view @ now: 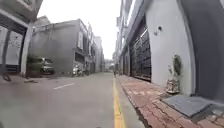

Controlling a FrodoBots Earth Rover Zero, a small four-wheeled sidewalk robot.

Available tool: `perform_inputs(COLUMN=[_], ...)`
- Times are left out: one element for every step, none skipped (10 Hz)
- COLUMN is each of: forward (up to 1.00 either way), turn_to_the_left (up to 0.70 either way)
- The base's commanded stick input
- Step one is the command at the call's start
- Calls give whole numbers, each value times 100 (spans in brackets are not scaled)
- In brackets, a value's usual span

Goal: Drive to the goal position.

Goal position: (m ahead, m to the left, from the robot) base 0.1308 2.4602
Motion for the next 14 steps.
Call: perform_inputs(forward=[47,47,47,47,47,47,47,47,47,47,47,47,47,47], turn_to_the_left=[-31,-43,-42,1,1,1,1,1,1,1,1,1,1,1])
